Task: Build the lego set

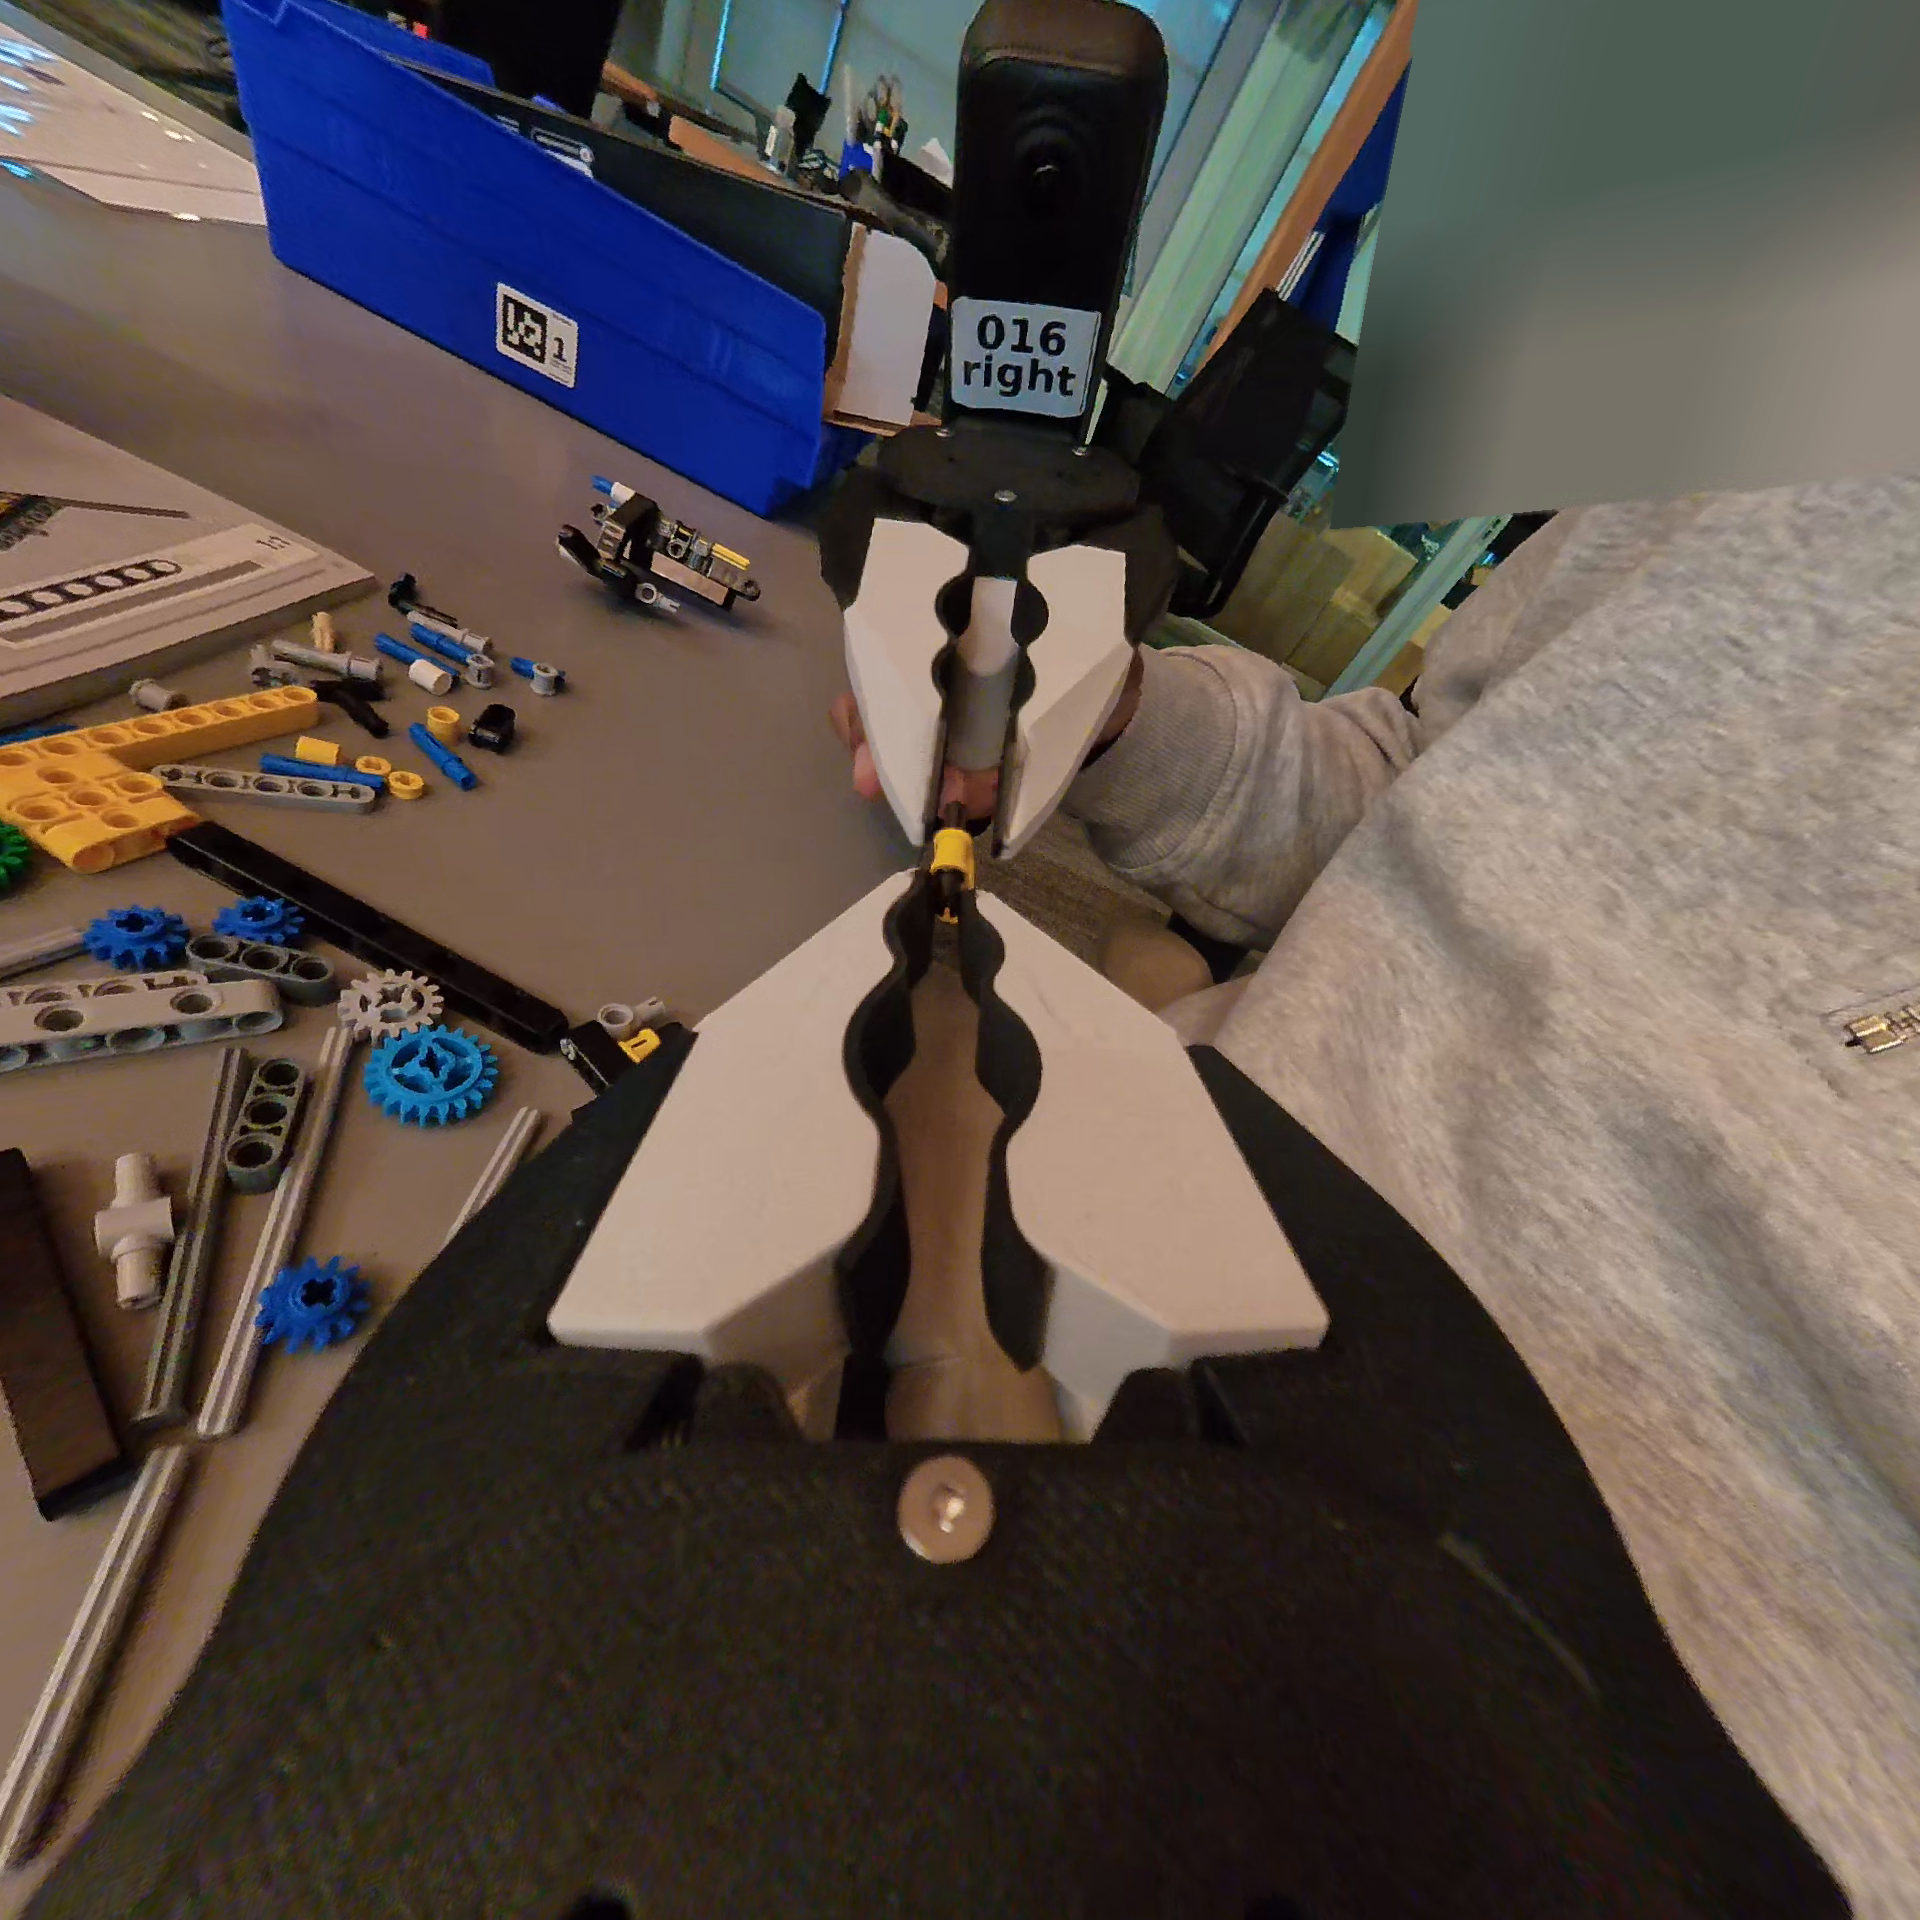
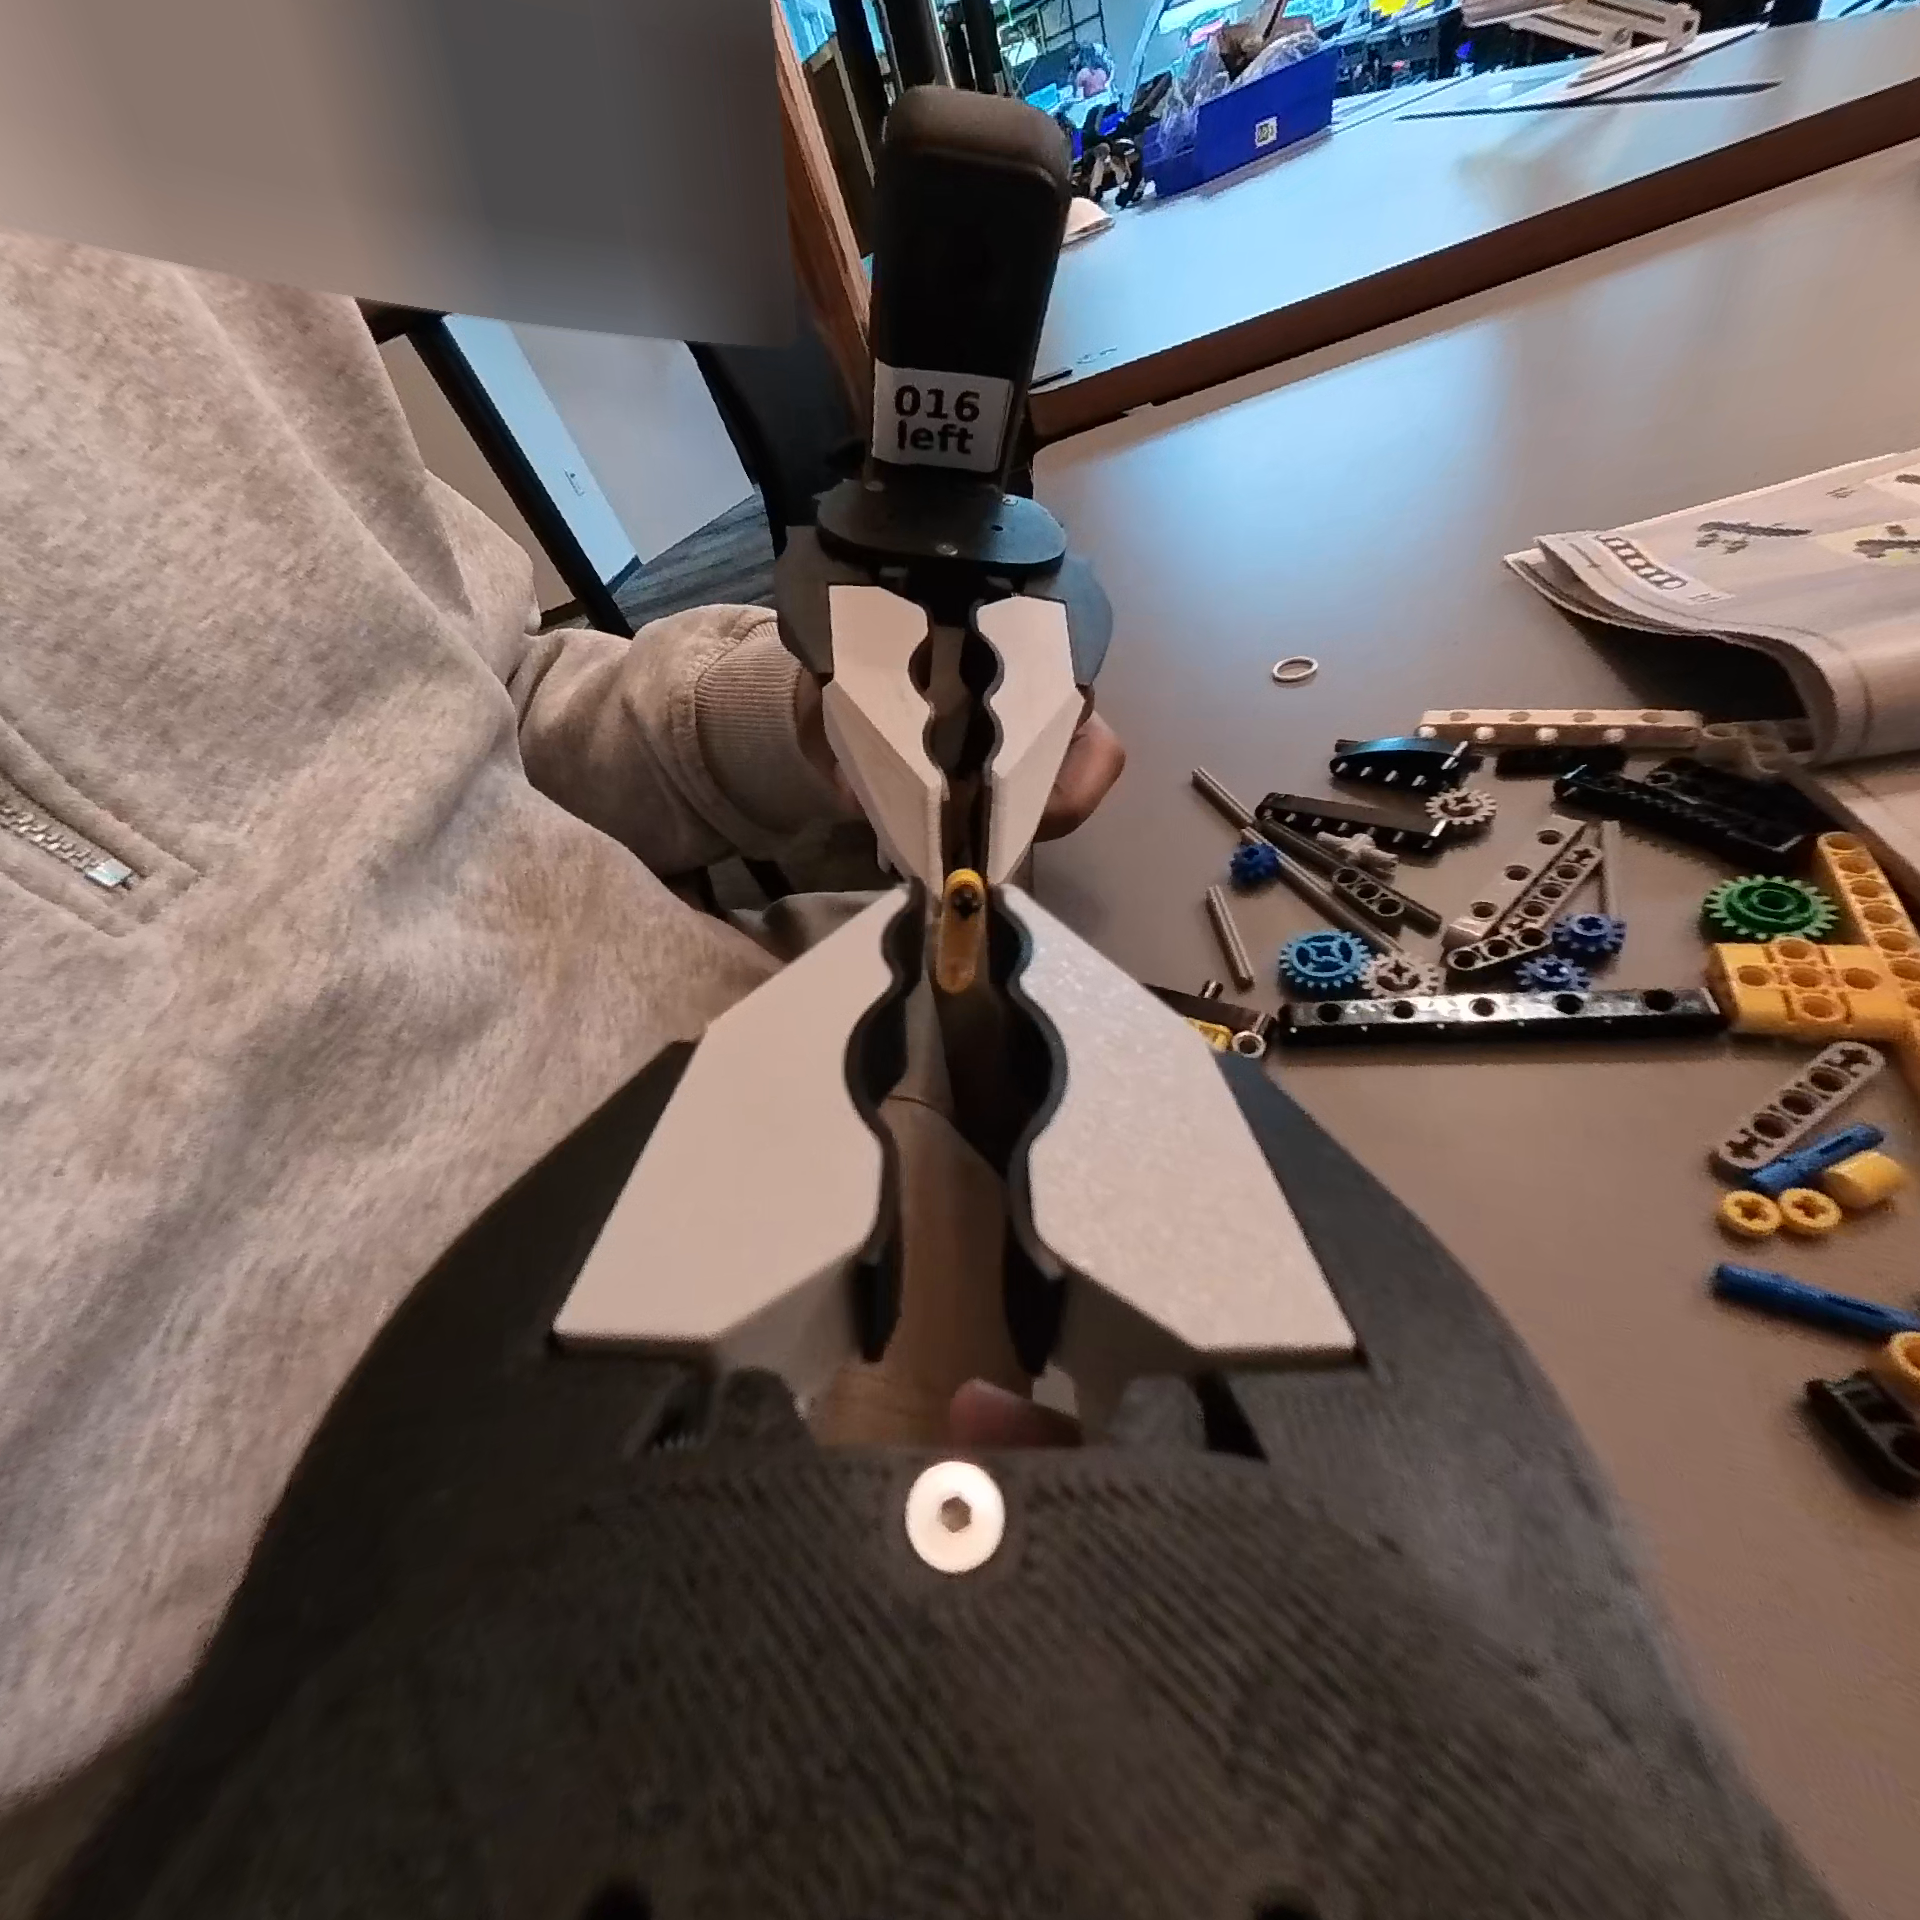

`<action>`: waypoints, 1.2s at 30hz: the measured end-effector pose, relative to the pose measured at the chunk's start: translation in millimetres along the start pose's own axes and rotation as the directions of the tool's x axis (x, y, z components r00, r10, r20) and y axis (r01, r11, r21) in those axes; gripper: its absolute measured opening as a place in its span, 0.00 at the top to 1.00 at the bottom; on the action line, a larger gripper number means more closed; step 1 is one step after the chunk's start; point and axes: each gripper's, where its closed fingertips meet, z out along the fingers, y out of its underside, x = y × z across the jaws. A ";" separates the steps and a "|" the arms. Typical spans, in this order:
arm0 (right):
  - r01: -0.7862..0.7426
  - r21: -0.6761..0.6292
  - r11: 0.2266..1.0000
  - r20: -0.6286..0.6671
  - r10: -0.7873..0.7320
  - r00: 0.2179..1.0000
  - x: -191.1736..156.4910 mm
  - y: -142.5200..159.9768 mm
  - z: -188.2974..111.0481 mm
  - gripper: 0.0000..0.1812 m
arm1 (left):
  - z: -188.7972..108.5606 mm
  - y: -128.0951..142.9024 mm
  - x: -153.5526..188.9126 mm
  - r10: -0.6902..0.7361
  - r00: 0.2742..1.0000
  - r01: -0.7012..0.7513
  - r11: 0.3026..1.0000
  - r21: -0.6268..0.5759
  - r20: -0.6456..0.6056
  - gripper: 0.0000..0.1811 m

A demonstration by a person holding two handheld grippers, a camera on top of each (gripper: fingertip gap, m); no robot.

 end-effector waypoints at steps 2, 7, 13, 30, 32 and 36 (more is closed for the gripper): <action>0.006 -0.001 1.000 -0.002 -0.006 1.000 -0.2 0.1 0.1 0.96 | 0.5 0.8 0.6 0.000 1.000 0.000 1.000 -0.005 -0.003 0.99; 0.017 -0.016 1.000 -0.010 -0.017 1.000 -0.4 1.4 -0.1 0.98 | 0.6 1.4 0.5 -0.005 1.000 0.005 1.000 -0.009 -0.004 0.99; 0.000 -0.009 1.000 0.001 0.000 1.000 -0.9 1.1 -0.5 0.98 | 0.6 1.0 1.9 0.001 1.000 -0.002 1.000 -0.009 -0.008 0.99; -0.005 -0.020 1.000 0.016 0.006 1.000 -2.9 3.1 -2.9 0.98 | 2.1 1.6 3.5 0.001 1.000 -0.001 1.000 -0.007 -0.018 0.99; -0.008 -0.022 1.000 0.019 0.009 1.000 -3.0 3.5 -3.1 0.97 | 2.3 1.8 3.8 0.001 1.000 -0.001 1.000 -0.007 -0.020 0.99; -0.016 -0.029 0.999 0.027 0.017 1.000 -3.5 5.1 -3.2 0.97 | 2.6 1.5 4.4 0.002 1.000 -0.002 1.000 -0.004 -0.024 0.99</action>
